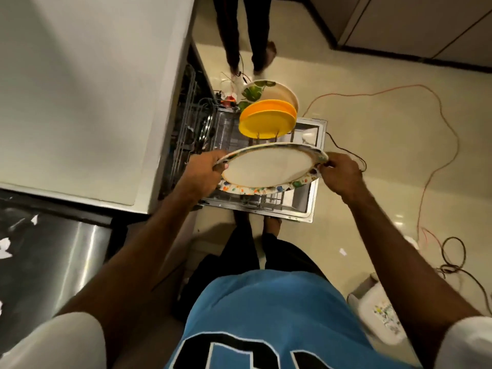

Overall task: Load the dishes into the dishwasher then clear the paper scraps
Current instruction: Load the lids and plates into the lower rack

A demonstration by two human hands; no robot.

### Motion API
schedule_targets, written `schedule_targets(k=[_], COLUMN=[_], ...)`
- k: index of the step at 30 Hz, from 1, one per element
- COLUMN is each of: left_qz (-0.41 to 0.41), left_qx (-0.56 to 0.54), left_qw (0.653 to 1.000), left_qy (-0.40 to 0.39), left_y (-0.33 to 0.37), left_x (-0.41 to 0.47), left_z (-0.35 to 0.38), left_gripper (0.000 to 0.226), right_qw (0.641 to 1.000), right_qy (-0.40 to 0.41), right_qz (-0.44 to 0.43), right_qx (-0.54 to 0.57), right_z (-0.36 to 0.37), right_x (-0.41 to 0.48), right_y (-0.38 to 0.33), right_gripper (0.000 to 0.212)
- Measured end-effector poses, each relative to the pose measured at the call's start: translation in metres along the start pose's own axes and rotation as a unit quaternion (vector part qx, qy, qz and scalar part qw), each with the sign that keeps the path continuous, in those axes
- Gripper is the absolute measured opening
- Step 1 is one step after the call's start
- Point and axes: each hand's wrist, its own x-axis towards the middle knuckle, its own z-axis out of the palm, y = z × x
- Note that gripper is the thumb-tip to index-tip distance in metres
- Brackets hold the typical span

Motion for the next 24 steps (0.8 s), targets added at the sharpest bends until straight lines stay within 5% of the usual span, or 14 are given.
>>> schedule_targets(k=[9, 24], left_qz=[0.033, 0.103], left_qx=[0.08, 0.074], left_qw=[0.994, 0.99], left_qy=[-0.064, 0.057], left_y=[-0.045, -0.126], left_x=[0.127, 0.282], left_z=[0.053, 0.119], left_gripper=[0.037, 0.031], right_qw=[0.998, 0.986], right_qy=[0.008, 0.128], right_qz=[-0.004, -0.099], right_qx=[-0.056, -0.032], right_z=[0.076, 0.161], right_x=[0.063, 0.215], right_y=[0.018, 0.052], right_gripper=[0.038, 0.042])
